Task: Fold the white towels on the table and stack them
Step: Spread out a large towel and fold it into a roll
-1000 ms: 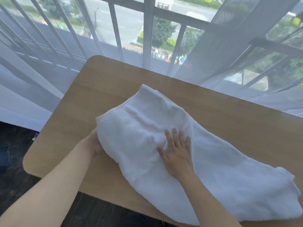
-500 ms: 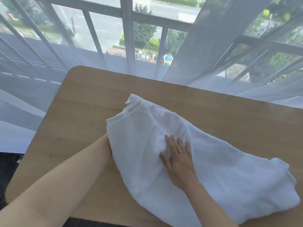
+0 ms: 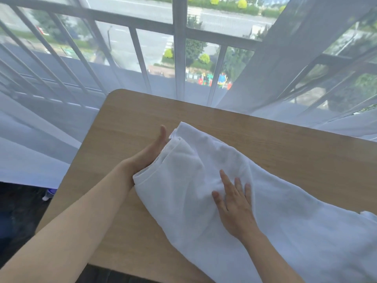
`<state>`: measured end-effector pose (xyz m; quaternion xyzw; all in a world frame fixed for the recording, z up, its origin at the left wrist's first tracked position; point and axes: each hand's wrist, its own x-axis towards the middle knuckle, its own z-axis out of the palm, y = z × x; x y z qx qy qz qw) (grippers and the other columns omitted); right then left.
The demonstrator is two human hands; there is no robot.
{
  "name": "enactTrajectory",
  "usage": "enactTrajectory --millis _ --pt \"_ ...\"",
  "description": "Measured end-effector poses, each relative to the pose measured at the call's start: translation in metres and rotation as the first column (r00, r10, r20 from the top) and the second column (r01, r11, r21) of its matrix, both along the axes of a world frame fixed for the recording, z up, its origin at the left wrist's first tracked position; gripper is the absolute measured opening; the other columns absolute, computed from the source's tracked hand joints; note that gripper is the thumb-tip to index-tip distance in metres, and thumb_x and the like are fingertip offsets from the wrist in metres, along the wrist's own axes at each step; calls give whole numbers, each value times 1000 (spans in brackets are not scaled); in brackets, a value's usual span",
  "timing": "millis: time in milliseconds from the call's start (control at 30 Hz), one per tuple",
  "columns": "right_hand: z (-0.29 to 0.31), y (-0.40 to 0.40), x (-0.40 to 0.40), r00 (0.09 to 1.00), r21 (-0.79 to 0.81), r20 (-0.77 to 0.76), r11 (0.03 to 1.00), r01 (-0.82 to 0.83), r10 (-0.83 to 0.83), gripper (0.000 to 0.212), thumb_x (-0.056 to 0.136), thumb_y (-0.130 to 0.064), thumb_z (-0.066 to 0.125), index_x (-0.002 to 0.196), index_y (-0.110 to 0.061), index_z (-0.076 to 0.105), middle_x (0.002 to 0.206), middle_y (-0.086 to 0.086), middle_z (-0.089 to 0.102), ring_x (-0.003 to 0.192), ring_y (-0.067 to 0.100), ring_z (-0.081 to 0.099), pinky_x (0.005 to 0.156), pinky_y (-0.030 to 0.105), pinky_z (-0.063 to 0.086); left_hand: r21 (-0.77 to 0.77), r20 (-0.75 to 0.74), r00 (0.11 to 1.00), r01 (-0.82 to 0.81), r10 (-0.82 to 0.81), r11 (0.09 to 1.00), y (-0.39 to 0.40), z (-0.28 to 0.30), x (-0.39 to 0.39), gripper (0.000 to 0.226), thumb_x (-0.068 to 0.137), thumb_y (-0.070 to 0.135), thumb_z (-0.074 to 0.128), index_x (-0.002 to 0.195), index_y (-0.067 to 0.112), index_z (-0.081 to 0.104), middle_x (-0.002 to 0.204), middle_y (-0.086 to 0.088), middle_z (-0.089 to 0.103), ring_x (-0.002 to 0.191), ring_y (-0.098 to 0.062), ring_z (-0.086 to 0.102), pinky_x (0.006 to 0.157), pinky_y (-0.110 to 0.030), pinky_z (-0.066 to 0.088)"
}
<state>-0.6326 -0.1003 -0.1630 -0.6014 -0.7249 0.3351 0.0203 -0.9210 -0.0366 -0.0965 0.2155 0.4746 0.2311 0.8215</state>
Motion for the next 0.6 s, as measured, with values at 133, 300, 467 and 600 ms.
enactTrajectory --millis 133,300,467,600 --pt "0 0 -9 999 -23 -45 1000 12 -13 70 89 -75 7 154 -52 -6 166 -17 12 154 12 -13 118 31 -23 -42 -32 992 121 -122 992 -4 -2 -1 98 73 97 31 143 32 53 142 -6 60 128 -31 59 103 -44 49" --pt "-3 -1 -15 997 -44 -64 998 34 -37 68 89 -75 6 152 -54 -7 167 -16 8 154 12 -15 119 29 -22 -102 -345 936 -113 72 988 0 -9 25 62 100 66 35 93 12 65 86 -7 69 85 -25 64 70 -32 46" --pt "-6 -3 -19 995 -38 -68 997 65 -68 69 88 -76 4 153 -55 -5 167 -16 8 153 11 -16 116 24 -24 -58 -768 511 545 -386 836 8 -6 50 36 105 28 49 128 2 60 132 -13 61 114 -27 55 91 -30 39" --pt "4 -2 -24 989 -68 -101 992 102 -108 67 89 -73 8 153 -53 3 166 -15 15 154 10 -11 120 29 -19 -175 -692 484 607 -535 775 17 3 68 71 81 76 56 123 19 65 121 -1 67 107 -22 64 96 -38 50"
